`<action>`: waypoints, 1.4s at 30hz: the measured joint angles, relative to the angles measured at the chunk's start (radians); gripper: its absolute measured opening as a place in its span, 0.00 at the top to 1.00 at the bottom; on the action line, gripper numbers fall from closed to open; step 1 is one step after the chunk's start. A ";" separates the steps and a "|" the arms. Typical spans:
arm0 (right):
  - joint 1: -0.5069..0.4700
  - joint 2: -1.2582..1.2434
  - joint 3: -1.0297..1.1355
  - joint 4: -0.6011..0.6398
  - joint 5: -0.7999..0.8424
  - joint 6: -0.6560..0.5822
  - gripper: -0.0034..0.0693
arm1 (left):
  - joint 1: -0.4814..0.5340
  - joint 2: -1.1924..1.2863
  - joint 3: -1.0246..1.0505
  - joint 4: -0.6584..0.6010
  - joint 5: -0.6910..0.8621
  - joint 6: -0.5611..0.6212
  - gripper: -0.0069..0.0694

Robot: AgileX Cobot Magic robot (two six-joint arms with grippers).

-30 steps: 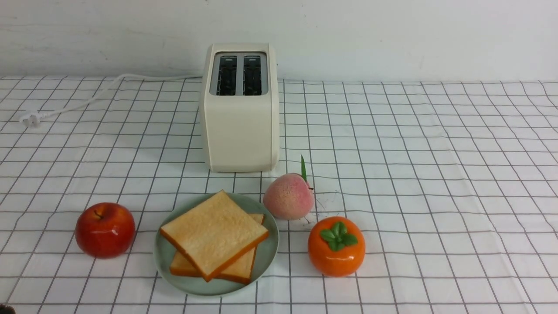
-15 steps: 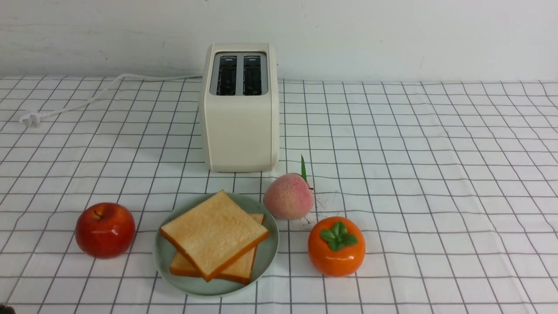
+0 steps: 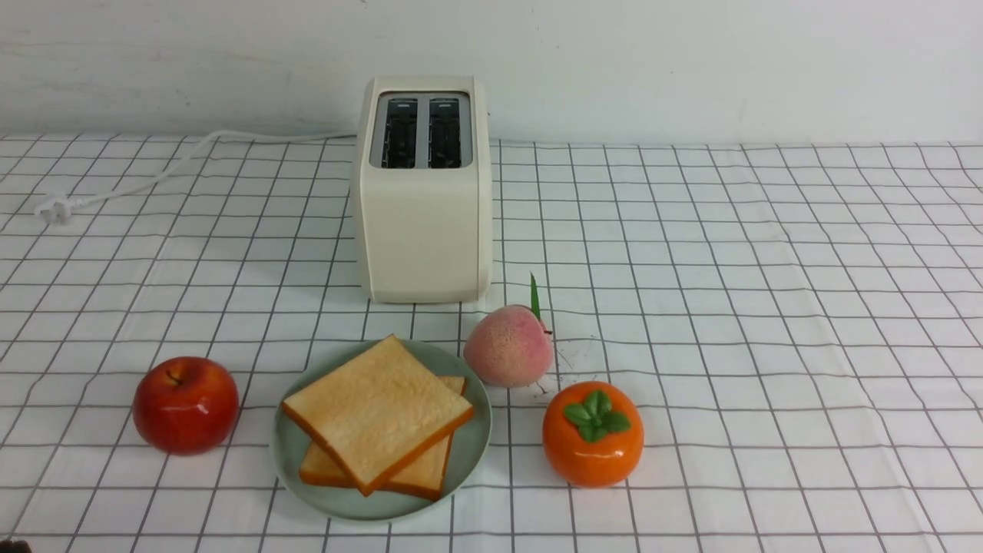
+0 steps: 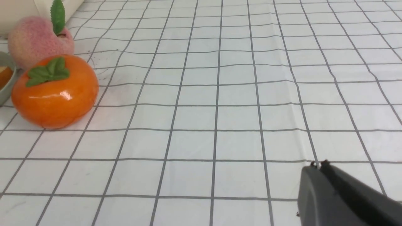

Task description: Take toasted bread from bread machine on white checkered table place on plate.

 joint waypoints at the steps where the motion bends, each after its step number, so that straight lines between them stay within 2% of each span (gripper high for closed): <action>1: 0.000 0.000 0.000 -0.001 0.000 0.000 0.94 | 0.041 0.000 0.021 -0.028 -0.029 0.027 0.93; 5: 0.000 0.000 0.000 -0.002 0.000 0.000 0.94 | 0.205 0.000 0.113 -0.167 -0.129 0.133 0.93; 9: 0.000 0.000 0.000 -0.002 0.000 0.000 0.93 | 0.261 0.000 0.135 -0.233 -0.099 0.163 0.93; 14: 0.000 0.000 0.000 -0.002 0.000 0.000 0.92 | 0.266 0.000 0.138 -0.241 0.005 0.167 0.93; 42: 0.000 0.000 0.000 -0.001 0.000 0.000 0.88 | 0.266 0.000 0.138 -0.243 0.003 0.167 0.93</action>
